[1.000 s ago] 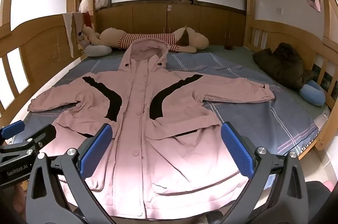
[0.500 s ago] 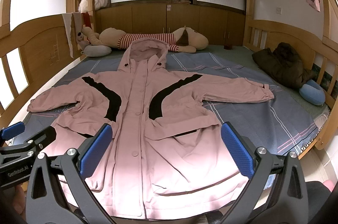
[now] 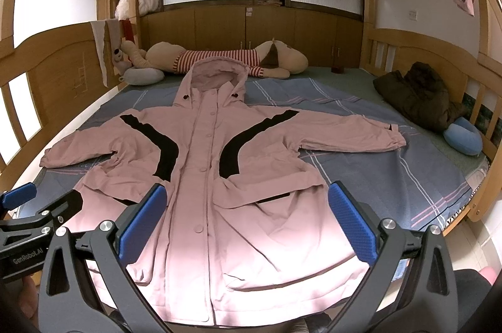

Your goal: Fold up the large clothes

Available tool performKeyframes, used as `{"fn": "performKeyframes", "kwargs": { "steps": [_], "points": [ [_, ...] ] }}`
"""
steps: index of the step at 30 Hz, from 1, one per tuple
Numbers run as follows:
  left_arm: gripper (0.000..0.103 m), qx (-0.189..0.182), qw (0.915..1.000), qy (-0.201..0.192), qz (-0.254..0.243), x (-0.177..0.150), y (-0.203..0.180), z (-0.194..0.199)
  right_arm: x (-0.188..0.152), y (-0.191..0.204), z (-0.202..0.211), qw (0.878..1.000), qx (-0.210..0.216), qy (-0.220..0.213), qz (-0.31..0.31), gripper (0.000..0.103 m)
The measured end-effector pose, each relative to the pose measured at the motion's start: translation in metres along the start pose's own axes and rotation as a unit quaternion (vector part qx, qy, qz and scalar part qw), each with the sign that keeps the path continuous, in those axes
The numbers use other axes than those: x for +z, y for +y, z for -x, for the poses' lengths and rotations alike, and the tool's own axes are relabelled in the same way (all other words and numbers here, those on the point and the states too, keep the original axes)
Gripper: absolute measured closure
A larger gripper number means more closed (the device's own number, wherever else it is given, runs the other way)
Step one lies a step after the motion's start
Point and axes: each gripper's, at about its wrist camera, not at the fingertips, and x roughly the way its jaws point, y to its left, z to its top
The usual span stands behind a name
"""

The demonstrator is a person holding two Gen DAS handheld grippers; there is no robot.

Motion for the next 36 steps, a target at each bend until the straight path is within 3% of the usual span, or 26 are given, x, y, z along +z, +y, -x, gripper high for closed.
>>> {"fn": "performKeyframes", "kwargs": {
  "steps": [36],
  "points": [
    [0.002,0.008,1.0,0.001,-0.005,-0.0021,0.0033,-0.0037,-0.0013,-0.002,-0.0012,1.0,0.001,0.002,0.001,0.001]
  ]
}}
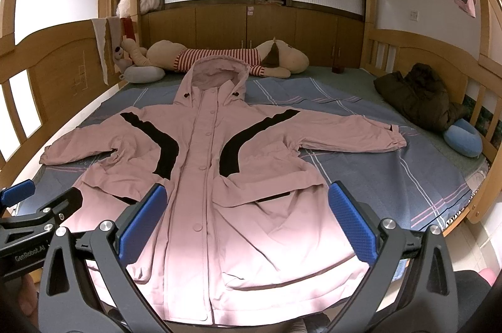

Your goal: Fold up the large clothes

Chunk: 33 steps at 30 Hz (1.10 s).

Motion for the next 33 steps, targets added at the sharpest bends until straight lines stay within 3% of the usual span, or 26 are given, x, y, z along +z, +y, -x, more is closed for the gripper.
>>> {"fn": "performKeyframes", "kwargs": {
  "steps": [33],
  "points": [
    [0.002,0.003,1.0,0.005,-0.001,-0.006,0.0036,-0.0042,-0.0021,0.0006,-0.0022,1.0,-0.003,0.0,0.001,0.001]
  ]
}}
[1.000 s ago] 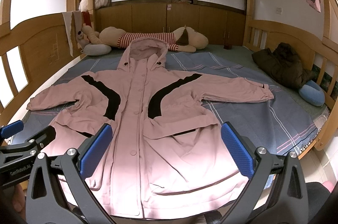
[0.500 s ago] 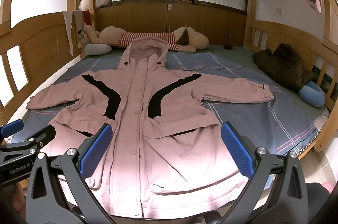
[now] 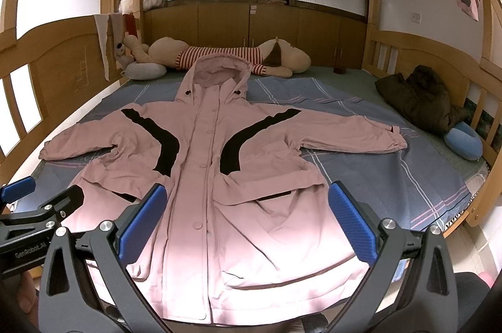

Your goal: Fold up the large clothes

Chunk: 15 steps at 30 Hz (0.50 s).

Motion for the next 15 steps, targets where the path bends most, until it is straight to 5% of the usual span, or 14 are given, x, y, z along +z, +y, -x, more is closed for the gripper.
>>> {"fn": "performKeyframes", "kwargs": {
  "steps": [15],
  "points": [
    [0.002,-0.043,0.998,0.041,0.022,0.0042,0.0068,-0.0082,-0.0098,0.0061,-0.0069,1.0,0.008,0.003,-0.001,0.001]
  ]
}}
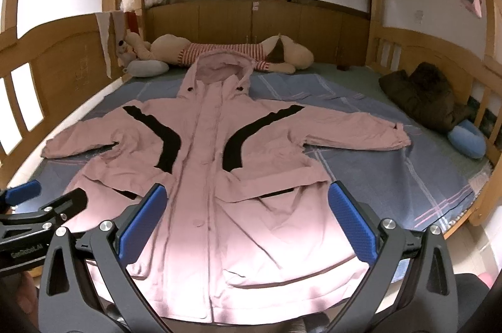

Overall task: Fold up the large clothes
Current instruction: 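Move the right gripper down to the cuff of the nearest jacket sleeve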

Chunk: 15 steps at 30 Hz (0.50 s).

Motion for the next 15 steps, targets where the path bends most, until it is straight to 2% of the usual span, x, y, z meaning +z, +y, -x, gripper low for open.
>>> {"fn": "performKeyframes", "kwargs": {
  "steps": [2,5,8,10,13,15],
  "points": [
    [0.002,0.003,1.0,0.0,0.0,0.002,0.002,-0.001,0.0,-0.004,-0.002,1.0,0.003,0.004,0.0,0.001],
    [0.002,-0.015,0.9998,-0.01,0.004,0.002,0.012,-0.004,0.003,-0.006,-0.003,0.999,0.04,0.002,-0.001,0.001],
    [0.002,-0.027,0.999,0.018,0.033,0.005,0.024,-0.019,0.006,-0.025,-0.014,0.997,0.077,0.013,-0.027,0.001],
    [0.002,-0.041,0.9973,0.029,0.053,0.009,0.032,-0.026,0.008,-0.036,-0.021,0.996,0.075,0.007,-0.051,0.001],
    [0.002,-0.063,0.9962,0.027,0.054,0.02,0.033,-0.026,0.006,-0.065,-0.035,0.995,0.055,0.002,-0.087,0.001],
    [0.002,-0.073,0.996,0.019,0.048,0.034,0.031,-0.023,0.008,-0.093,-0.038,0.989,0.068,0.007,-0.132,0.001]
  ]
}}
